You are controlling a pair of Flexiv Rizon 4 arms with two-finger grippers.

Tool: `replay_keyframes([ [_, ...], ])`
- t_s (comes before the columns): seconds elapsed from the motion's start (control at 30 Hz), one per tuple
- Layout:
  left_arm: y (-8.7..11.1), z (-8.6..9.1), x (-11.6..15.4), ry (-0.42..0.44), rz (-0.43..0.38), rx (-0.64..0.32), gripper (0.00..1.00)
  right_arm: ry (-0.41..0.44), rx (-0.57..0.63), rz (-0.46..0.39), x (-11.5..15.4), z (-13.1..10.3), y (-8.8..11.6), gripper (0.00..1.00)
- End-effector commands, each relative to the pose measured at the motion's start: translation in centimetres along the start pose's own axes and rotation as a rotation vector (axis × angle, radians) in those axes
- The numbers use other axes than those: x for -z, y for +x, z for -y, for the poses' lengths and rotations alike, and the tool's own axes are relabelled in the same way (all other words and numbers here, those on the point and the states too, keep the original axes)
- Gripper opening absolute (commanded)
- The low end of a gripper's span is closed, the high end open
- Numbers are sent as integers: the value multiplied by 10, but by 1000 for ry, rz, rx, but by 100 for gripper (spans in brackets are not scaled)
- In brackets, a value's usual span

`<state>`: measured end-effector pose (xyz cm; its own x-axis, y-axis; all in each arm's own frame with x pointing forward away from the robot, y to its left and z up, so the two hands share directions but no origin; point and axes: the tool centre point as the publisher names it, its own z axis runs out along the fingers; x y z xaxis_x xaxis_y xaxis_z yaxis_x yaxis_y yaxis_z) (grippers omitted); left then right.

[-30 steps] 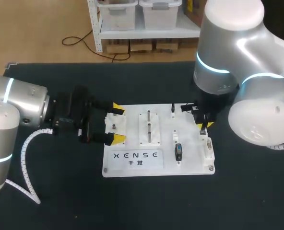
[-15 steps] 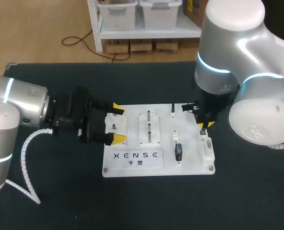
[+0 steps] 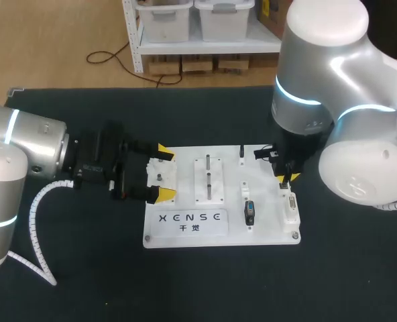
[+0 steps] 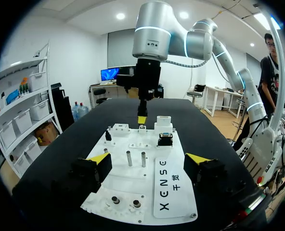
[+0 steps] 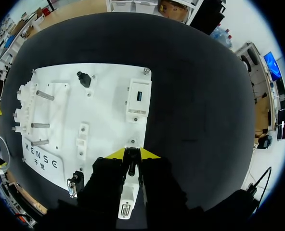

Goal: Insert the Ethernet cable into its matching sockets.

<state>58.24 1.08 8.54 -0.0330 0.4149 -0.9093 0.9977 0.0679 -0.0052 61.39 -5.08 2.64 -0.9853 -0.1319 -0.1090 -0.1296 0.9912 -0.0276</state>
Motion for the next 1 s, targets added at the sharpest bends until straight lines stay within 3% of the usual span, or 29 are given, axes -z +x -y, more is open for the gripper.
replay_keyframes([
  [0.03,2,1,0,-3,6,-3,100,1,1,-4,-5,-1,1,0],
  [1.0,2,1,0,-3,6,-3,100,3,20,7,-10,-2,2,0],
])
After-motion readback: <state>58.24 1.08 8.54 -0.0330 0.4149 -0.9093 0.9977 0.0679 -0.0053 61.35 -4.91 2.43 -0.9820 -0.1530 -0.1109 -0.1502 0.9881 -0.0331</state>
